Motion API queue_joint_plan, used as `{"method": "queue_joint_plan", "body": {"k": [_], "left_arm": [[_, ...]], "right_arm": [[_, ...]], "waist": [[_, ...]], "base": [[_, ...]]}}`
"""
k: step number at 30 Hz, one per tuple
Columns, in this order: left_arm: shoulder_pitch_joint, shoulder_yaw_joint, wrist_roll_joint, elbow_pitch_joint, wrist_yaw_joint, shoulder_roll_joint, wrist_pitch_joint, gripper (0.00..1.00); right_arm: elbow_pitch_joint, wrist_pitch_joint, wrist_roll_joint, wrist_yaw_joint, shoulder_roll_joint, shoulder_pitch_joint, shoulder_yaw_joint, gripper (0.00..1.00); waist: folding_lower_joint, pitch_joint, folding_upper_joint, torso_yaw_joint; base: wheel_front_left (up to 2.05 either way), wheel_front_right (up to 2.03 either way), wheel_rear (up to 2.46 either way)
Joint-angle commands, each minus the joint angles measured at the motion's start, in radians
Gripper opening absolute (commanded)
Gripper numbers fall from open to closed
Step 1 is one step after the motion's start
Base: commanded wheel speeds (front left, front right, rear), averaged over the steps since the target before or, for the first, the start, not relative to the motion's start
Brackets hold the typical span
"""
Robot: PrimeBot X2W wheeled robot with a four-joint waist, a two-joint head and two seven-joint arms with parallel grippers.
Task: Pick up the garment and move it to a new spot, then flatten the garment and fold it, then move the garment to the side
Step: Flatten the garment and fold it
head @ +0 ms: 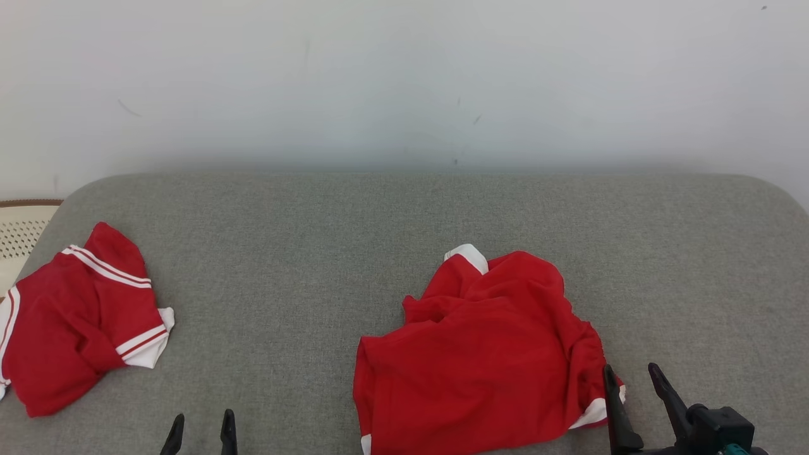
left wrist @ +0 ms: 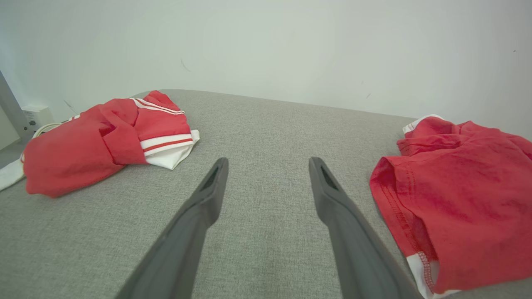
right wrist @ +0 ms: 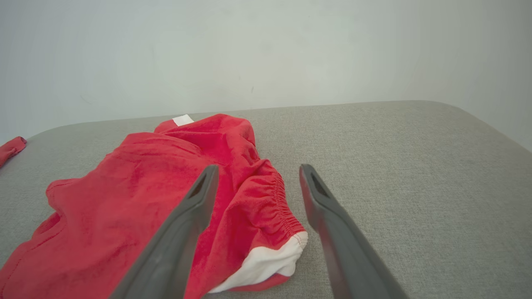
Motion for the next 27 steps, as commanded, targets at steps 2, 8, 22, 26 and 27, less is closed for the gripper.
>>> {"method": "queue_joint_plan", "body": {"k": [2,8,22,26,27], "left_arm": [[0.008,0.001,0.004,0.002,0.002,0.001,-0.003,1.0],[0.005,0.004,0.002,0.004,-0.002,0.0,-0.003,1.0],[0.001,0.005,0.004,0.007,-0.005,0.0,-0.003,1.0],[0.0,0.0,0.005,0.007,-0.003,0.0,-0.003,1.0],[0.0,0.0,0.004,0.007,-0.003,0.0,-0.003,1.0]], "right_arm": [[-0.001,-0.004,0.001,-0.001,-0.006,-0.005,0.003,1.0],[0.001,-0.001,-0.001,-0.001,-0.006,-0.007,0.004,1.0],[0.009,-0.005,0.002,-0.001,-0.005,-0.012,0.004,1.0],[0.011,-0.006,0.001,-0.001,-0.004,-0.012,0.003,1.0],[0.011,-0.006,0.001,-0.001,-0.004,-0.011,0.003,1.0]], "waist": [[0.0,0.001,0.0,0.0],[0.0,0.002,0.0,0.001],[0.0,0.005,0.0,0.002],[0.0,0.006,0.0,0.003],[0.0,0.006,0.0,0.003]], "base": [[0.0,0.0,0.0],[0.0,0.0,0.0],[0.0,0.0,0.0],[0.0,0.0,0.0],[0.0,0.0,0.0]]}}
